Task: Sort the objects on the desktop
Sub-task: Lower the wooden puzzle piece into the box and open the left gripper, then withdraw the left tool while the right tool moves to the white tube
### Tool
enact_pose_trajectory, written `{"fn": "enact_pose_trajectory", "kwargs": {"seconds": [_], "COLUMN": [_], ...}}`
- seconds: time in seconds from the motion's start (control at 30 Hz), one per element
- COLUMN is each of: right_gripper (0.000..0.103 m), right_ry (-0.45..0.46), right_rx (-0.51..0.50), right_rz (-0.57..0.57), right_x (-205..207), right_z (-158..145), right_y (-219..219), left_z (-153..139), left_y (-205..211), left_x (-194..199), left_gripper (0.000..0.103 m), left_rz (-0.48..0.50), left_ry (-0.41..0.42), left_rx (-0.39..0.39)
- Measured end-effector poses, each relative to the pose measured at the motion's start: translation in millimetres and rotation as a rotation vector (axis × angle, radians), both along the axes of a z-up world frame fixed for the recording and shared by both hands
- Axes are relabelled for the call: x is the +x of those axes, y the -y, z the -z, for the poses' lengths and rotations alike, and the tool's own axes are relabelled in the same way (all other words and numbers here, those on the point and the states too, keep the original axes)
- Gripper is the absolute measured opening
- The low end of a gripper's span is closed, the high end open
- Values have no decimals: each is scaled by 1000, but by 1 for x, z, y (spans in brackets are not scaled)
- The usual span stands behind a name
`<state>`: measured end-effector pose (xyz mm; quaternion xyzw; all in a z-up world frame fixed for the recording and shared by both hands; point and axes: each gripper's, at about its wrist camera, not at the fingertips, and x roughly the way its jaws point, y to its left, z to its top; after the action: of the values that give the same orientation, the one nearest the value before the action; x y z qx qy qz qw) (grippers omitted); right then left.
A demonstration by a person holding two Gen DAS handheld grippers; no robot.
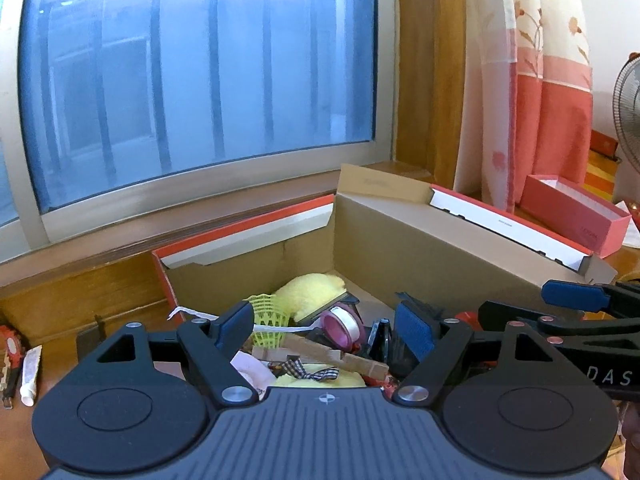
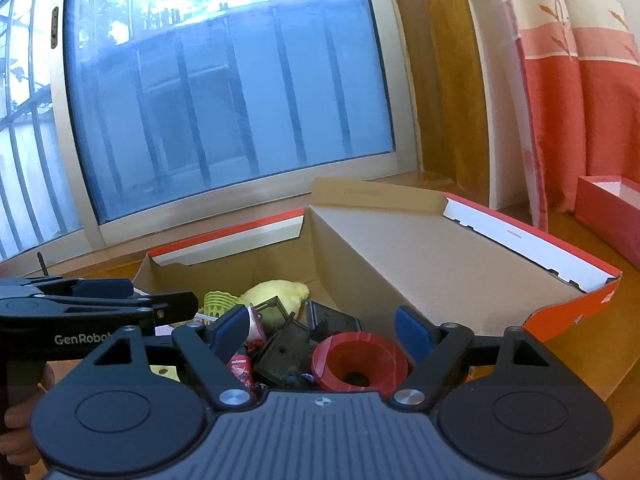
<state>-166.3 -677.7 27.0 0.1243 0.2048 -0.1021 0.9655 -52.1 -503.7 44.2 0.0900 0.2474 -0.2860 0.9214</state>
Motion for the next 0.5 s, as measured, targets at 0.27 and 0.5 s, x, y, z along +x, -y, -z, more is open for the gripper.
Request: {"fn": "enact_pose_trajectory", "kwargs": {"seconds": [0.27, 0.5], "right_gripper": [83, 84], "right_ry": [15, 52], "right_rx": [-2, -35], "right_rz": [-65, -133], "right_x": [7, 14], "right_z": [-2, -15], "right_y": [-11, -68], "left_z": [-2, -12], "left_y": [-29, -103], "left_x": [-11, -17], "left_gripper": [80, 82], "left_rz": [-102, -209], "left_ry": [7, 22], "left_rx": [3, -17]}}
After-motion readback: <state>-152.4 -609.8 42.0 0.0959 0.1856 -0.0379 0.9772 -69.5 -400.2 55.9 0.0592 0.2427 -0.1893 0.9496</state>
